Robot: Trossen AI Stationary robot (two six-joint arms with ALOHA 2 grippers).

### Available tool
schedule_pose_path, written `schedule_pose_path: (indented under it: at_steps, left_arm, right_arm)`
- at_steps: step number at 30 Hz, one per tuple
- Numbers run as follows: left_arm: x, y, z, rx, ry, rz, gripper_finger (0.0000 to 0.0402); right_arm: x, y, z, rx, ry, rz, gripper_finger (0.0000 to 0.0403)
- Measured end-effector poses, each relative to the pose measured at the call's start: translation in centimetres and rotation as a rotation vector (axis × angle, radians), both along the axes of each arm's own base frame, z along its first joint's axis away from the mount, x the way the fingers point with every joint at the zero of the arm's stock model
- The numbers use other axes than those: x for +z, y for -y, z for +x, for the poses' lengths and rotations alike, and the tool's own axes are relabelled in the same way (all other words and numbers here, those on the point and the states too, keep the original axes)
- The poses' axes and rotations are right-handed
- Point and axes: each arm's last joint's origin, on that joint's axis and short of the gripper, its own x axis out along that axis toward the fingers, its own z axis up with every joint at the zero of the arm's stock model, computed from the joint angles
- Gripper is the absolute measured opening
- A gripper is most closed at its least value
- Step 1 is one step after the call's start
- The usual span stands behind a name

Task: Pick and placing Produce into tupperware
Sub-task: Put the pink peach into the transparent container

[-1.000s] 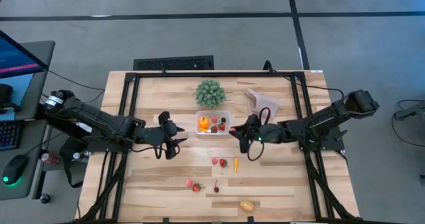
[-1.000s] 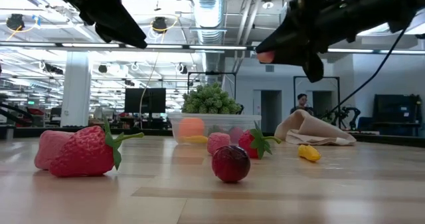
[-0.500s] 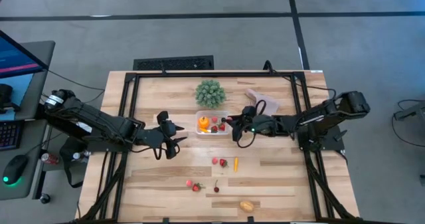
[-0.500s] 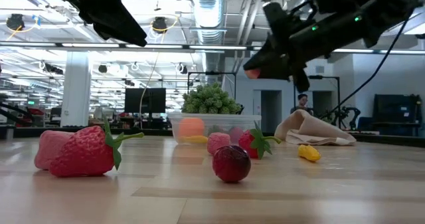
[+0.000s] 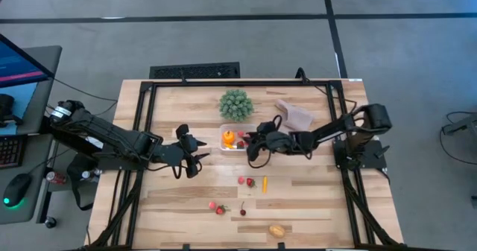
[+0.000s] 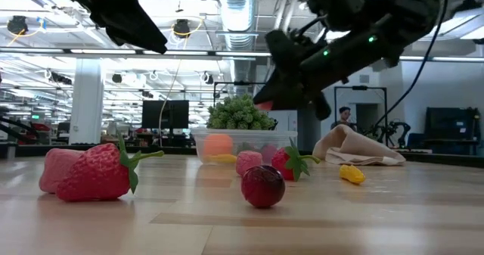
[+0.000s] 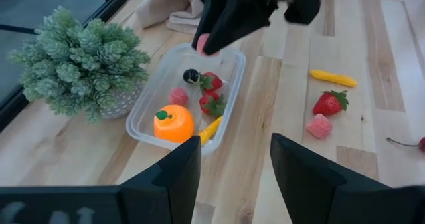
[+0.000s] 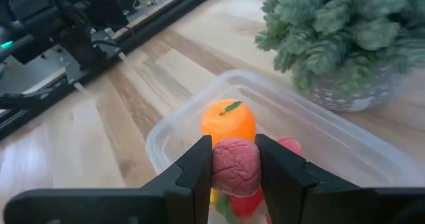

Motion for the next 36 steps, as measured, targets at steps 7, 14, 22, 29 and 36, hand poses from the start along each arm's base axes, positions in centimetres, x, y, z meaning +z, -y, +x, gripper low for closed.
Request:
schedule_pose_path:
  at_steps: [7, 14, 22, 29, 36]
  left_arm:
    - [0.0, 0.0, 0.0, 0.009, 0.004, -0.013, 0.0174]
    - [-0.2, 0.0, -0.1, 0.024, -0.008, -0.03, 0.0174]
    - [-0.2, -0.1, -0.1, 0.035, -0.008, -0.025, 0.0174]
    - [-0.2, -0.1, -0.1, 0.039, -0.006, -0.022, 0.0174]
    - [-0.1, -0.1, -0.1, 0.019, -0.003, -0.004, 0.0174]
  right_arm:
    - [-0.4, 1.0, 1.6, 0.01, -0.008, 0.024, 0.0102]
    - [-0.5, 2.1, 1.6, 0.005, -0.019, 0.023, 0.0105]
    - [-0.4, 2.3, 1.6, 0.045, -0.019, 0.03, 0.0151]
    - [-0.2, 2.2, 1.6, 0.089, -0.013, 0.051, 0.0196]
    - [2.5, 0.5, 0.8, 0.329, -0.007, 0.045, 0.0211]
